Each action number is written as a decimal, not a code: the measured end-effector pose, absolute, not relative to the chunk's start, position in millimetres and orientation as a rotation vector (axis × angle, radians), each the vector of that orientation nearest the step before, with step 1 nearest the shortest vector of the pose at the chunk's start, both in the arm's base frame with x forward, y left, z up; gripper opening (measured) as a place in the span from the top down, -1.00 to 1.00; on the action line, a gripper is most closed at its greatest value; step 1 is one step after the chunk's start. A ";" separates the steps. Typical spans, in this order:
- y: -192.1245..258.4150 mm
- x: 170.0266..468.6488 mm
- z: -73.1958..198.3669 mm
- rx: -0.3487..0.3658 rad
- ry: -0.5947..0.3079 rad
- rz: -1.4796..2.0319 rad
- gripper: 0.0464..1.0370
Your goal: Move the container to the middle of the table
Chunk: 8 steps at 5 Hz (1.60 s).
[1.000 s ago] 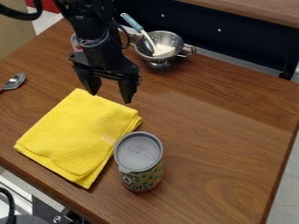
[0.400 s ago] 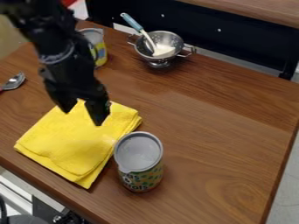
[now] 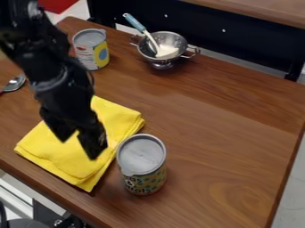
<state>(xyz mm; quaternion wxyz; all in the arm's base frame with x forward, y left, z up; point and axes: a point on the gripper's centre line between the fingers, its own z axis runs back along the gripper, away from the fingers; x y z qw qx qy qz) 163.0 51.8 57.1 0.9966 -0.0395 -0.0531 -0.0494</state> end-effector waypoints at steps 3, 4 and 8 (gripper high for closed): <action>-3.2 147.9 41.1 -0.095 -0.035 -0.125 -0.92; -12.4 145.1 32.5 -0.058 -0.053 -0.108 -0.92; -1.0 179.9 25.2 -0.088 -0.077 -0.042 -0.92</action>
